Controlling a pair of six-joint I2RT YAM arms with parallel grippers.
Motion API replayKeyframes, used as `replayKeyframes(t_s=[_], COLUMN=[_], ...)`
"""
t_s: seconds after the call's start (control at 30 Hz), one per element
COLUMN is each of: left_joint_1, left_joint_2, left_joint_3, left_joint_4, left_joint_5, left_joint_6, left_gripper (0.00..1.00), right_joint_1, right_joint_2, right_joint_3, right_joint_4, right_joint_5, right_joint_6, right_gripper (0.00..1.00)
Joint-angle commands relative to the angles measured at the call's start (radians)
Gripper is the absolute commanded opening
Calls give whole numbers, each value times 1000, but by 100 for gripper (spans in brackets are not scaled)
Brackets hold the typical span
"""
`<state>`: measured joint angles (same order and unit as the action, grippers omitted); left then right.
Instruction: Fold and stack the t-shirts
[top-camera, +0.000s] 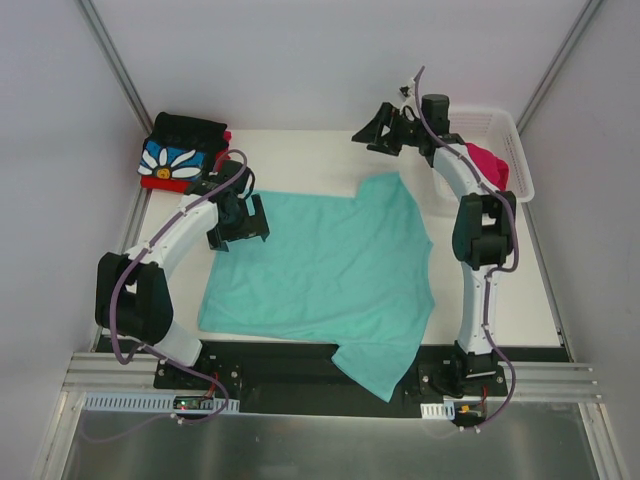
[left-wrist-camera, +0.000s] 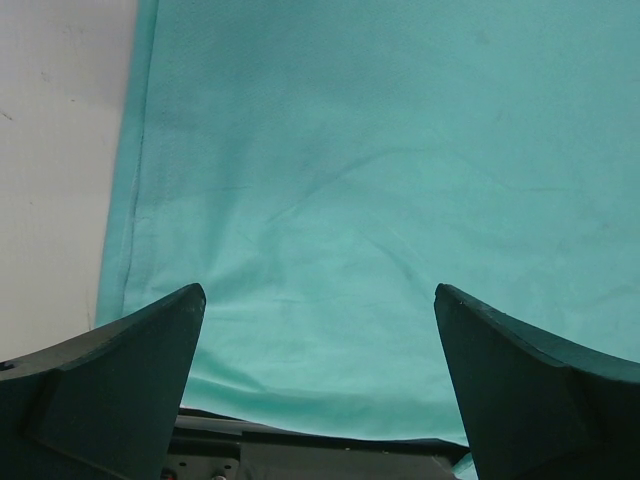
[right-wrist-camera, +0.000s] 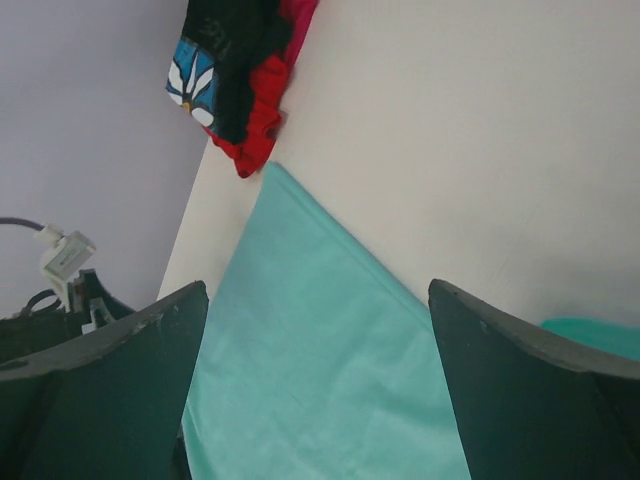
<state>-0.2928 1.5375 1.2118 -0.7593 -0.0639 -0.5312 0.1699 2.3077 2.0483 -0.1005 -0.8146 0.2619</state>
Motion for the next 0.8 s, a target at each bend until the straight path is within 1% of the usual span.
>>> replayKeyframes(t_s=[0.0, 0.07, 0.1, 0.13, 0.2, 0.27, 0.3, 0.37, 0.4, 0.43, 0.5, 0.53, 0.57, 0.73, 0.77], left_joint_1=[6, 4, 4, 4, 4, 4, 4, 4, 4, 4, 4, 4, 4, 4, 4], left_joint_2=[-5, -4, -7, -11, -28, -36, -43, -47, -51, -53, -59, -63, -65, -73, -74], left_joint_3=[-8, -6, -6, -6, -9, -9, -9, -14, -15, -21, -26, -31, -32, -26, -24], left_joint_4=[-21, -20, -21, -20, -20, -20, -20, -21, -21, -20, -21, -20, -20, -25, -23], left_joint_5=[7, 12, 12, 9, 1, 3, 10, 21, 27, 30, 30, 23, 21, 18, 18], left_joint_6=[-3, -3, -1, -1, 2, 3, 5, 4, 2, 0, 0, 0, 2, 10, 10], left_gripper=[99, 99, 99, 99, 99, 99, 99, 99, 99, 99, 99, 99, 99, 99, 99], right_joint_1=[-1, -4, -3, -1, 5, 16, 17, 20, 20, 22, 22, 23, 23, 19, 16], right_joint_2=[-211, -244, -273, -283, -300, -294, -281, -211, -180, -119, -56, -33, 8, 116, 158], right_joint_3=[-179, -268, -292, -309, -373, -392, -367, -312, -277, -199, -116, -47, -22, 113, 160], right_joint_4=[113, 36, 16, -39, -50, -80, -96, -165, -185, -238, -267, -290, -291, -283, -281], right_joint_5=[-72, -72, -72, -72, -72, -72, -98, -98, 58, 66, 63, 63, 58, 72, 66], right_joint_6=[22, 22, 22, 22, 22, 22, 51, 53, -114, -107, -95, -86, -81, -50, -30], right_gripper=[96, 96, 96, 96, 96, 96, 96, 96, 96, 96, 96, 96, 96, 96, 96])
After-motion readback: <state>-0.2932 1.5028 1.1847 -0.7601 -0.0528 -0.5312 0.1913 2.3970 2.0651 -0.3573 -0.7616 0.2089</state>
